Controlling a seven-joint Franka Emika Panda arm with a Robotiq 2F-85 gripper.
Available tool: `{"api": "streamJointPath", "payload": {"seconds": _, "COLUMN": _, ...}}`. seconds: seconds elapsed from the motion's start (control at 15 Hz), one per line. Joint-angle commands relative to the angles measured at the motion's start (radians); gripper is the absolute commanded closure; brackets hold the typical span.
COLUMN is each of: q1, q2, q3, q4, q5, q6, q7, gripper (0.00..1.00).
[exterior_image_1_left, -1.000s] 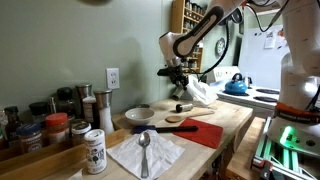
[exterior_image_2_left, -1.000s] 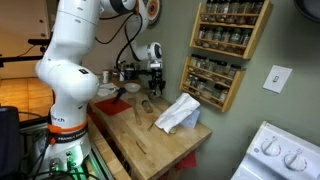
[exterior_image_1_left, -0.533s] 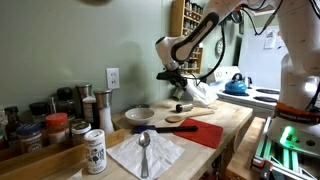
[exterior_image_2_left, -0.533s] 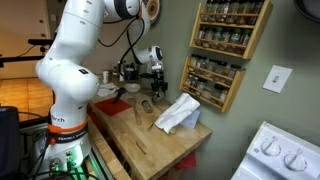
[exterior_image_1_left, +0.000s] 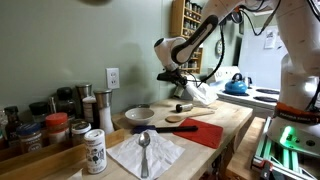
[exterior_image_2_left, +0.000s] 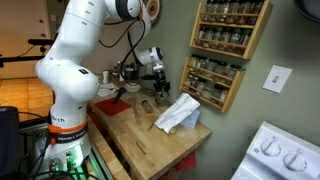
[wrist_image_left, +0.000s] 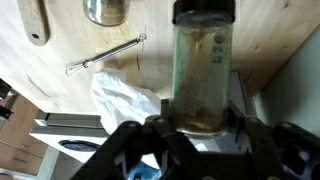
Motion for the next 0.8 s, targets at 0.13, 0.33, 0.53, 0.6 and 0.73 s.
{"api": "streamJointPath", "payload": {"seconds": 0.13, "q1": -0.023, "q2": 0.005, "q3": 0.027, "q4": 0.002, "q5": -0.025, "q6": 0.002, "q7": -0.016, "gripper": 0.47}}
{"api": "streamJointPath", "payload": {"seconds": 0.33, "q1": -0.034, "q2": 0.005, "q3": 0.031, "q4": 0.002, "q5": -0.024, "q6": 0.02, "q7": -0.042, "gripper": 0.47}}
{"api": "streamJointPath", "payload": {"seconds": 0.53, "q1": -0.036, "q2": 0.005, "q3": 0.032, "q4": 0.002, "q5": -0.024, "q6": 0.021, "q7": -0.044, "gripper": 0.47}}
{"api": "streamJointPath", "payload": {"seconds": 0.6, "q1": -0.036, "q2": 0.005, "q3": 0.033, "q4": 0.002, "q5": -0.023, "q6": 0.021, "q7": -0.044, "gripper": 0.47}}
{"api": "streamJointPath", "payload": {"seconds": 0.73, "q1": -0.03, "q2": 0.008, "q3": 0.031, "q4": -0.004, "q5": -0.056, "q6": 0.034, "q7": -0.04, "gripper": 0.72}}
